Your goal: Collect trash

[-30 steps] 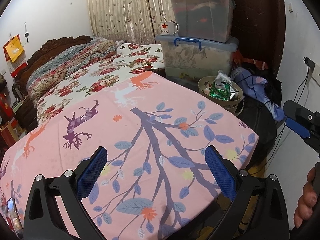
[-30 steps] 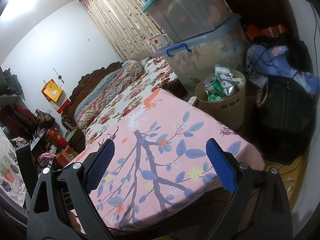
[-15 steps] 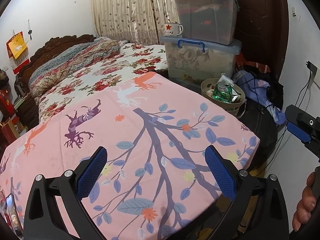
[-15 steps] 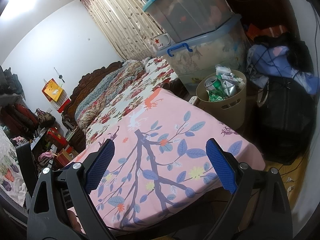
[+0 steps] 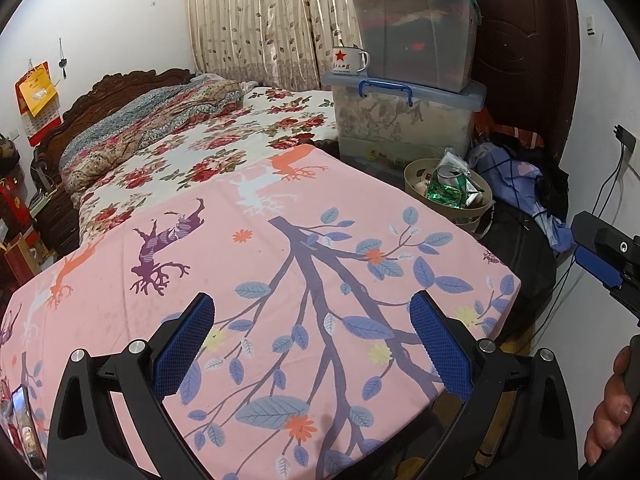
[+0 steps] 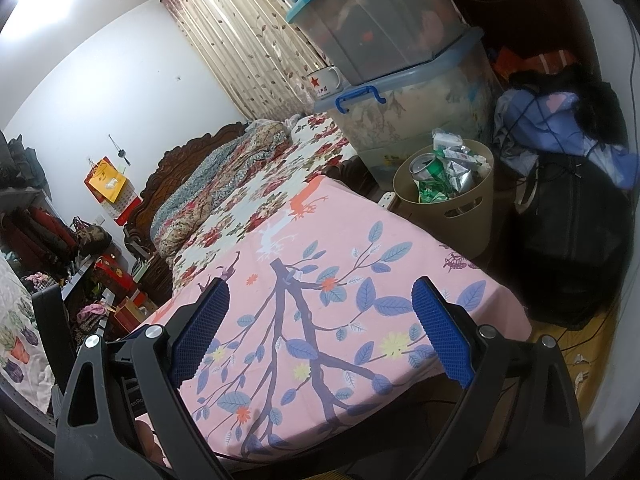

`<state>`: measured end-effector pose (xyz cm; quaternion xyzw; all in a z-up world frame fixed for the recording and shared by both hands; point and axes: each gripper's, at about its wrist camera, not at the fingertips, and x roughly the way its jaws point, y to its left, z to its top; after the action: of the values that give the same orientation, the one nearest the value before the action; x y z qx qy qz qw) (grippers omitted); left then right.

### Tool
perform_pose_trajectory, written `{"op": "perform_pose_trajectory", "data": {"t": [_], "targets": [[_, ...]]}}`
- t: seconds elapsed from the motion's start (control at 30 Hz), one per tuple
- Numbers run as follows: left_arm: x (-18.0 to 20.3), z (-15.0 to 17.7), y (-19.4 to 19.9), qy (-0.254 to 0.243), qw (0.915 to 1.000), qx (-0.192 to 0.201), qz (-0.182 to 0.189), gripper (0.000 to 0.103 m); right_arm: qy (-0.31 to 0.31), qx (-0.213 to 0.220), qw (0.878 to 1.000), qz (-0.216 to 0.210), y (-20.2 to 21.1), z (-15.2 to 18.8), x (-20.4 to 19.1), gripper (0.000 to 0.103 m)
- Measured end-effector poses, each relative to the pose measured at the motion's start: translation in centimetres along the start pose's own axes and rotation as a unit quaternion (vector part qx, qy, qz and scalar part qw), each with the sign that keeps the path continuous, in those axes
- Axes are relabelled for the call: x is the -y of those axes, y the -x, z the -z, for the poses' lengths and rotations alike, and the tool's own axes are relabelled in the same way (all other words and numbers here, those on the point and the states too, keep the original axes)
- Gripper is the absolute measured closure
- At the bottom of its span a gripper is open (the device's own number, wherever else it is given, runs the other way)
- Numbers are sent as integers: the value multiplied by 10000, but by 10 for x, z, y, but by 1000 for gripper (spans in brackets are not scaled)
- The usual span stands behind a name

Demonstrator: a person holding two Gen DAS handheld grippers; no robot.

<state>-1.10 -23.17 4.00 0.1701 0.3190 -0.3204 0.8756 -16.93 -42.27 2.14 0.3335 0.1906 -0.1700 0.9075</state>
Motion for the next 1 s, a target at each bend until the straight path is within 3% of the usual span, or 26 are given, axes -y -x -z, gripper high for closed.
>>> {"op": "perform_pose_trajectory", "data": {"t": [1.0], "targets": [[-2,0,-1,4,10000,-11,-38,9,-16,-2,10000,-2,0,0,-1,11]]}}
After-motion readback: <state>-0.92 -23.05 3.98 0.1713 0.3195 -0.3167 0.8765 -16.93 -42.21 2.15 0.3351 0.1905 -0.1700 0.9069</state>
